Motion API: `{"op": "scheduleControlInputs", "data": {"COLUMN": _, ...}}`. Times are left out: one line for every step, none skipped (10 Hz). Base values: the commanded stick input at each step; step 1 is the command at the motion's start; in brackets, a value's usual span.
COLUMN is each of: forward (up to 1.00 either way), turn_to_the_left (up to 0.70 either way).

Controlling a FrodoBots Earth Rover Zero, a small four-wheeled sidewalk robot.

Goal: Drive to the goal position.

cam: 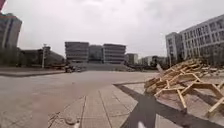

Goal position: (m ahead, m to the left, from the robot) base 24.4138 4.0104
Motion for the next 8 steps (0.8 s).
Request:
{"op": "scheduleControlInputs", "data": {"forward": 0.78, "turn_to_the_left": 0.0}}
{"op": "scheduleControlInputs", "data": {"forward": 0.78, "turn_to_the_left": 0.0}}
{"op": "scheduleControlInputs", "data": {"forward": 0.78, "turn_to_the_left": 0.0}}
{"op": "scheduleControlInputs", "data": {"forward": 0.78, "turn_to_the_left": 0.0}}
{"op": "scheduleControlInputs", "data": {"forward": 0.78, "turn_to_the_left": 0.0}}
{"op": "scheduleControlInputs", "data": {"forward": 0.78, "turn_to_the_left": 0.01}}
{"op": "scheduleControlInputs", "data": {"forward": 0.78, "turn_to_the_left": 0.11}}
{"op": "scheduleControlInputs", "data": {"forward": 0.78, "turn_to_the_left": 0.2}}
